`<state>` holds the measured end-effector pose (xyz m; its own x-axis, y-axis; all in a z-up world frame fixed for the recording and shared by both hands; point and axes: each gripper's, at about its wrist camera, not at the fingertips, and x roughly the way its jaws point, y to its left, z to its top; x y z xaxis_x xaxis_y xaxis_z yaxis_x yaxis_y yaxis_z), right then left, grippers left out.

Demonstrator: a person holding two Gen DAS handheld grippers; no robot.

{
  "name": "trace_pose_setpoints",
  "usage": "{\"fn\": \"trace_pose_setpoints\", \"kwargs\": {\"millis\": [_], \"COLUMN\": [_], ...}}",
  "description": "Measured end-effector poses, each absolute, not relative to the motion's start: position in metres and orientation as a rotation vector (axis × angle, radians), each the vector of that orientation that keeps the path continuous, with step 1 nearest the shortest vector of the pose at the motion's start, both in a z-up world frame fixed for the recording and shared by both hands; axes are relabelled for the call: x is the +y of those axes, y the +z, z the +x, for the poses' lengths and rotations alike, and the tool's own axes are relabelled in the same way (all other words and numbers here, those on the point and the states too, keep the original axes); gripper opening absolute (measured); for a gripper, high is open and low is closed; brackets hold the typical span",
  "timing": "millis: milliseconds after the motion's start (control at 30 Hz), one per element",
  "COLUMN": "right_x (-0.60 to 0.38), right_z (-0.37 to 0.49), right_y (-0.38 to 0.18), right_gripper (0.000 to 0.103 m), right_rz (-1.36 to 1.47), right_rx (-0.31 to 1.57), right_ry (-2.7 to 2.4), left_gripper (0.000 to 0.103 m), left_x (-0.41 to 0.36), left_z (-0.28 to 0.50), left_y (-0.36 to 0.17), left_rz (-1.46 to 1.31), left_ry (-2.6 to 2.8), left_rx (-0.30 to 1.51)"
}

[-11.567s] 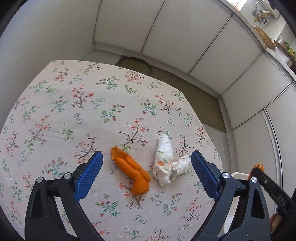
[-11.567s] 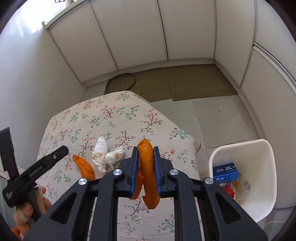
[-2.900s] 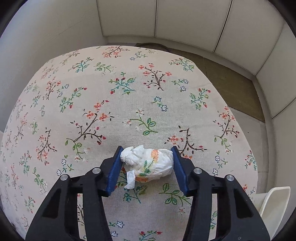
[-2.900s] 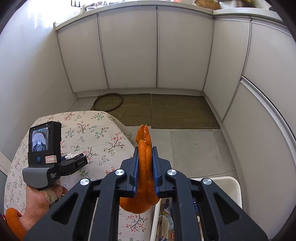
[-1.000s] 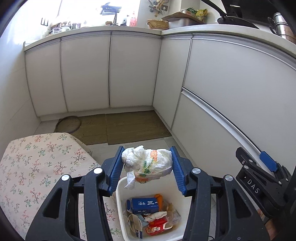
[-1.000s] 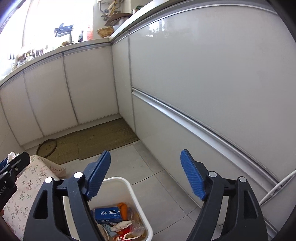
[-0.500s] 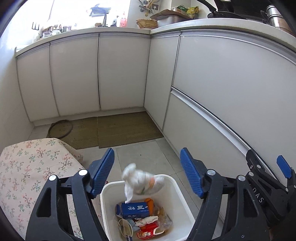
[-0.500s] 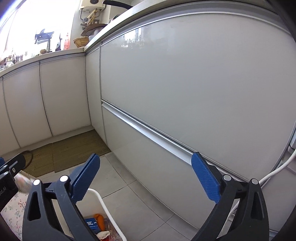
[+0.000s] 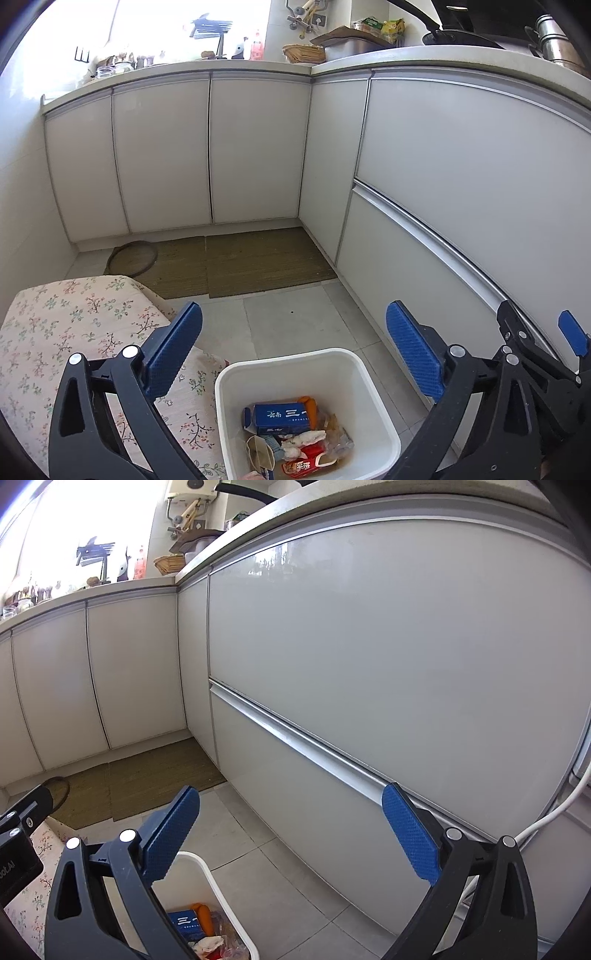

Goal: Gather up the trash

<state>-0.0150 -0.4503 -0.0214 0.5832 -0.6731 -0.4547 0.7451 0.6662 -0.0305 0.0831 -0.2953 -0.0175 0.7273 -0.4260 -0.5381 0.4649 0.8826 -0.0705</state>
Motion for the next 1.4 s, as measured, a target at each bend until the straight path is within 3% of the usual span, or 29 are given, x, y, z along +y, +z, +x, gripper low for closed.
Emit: {"fn": "trace_pose_setpoints", "kwargs": {"millis": [367, 1067, 1400], "right_x": [-0.424, -0.249, -0.203], "right_z": [-0.023, -0.068, -0.071], "right_y": [-0.014, -0.020, -0.026], "right_gripper": [0.096, 0.096, 0.096], "right_rz": [0.170, 0.127, 0.030], "right_rx": [0.447, 0.420, 0.389], "right_ry": [-0.850, -0.535, -0.498], "left_gripper": [0.096, 0.096, 0.096], "left_x": [-0.255, -0.073, -0.034], "left_z": [0.061, 0.007, -0.001], "left_y": [-0.008, -0.019, -0.026], "left_rz": [0.077, 0.047, -0.011], "left_ry": [-0.395, -0.240, -0.176], "left_rx": [0.487, 0.574, 0.579]}}
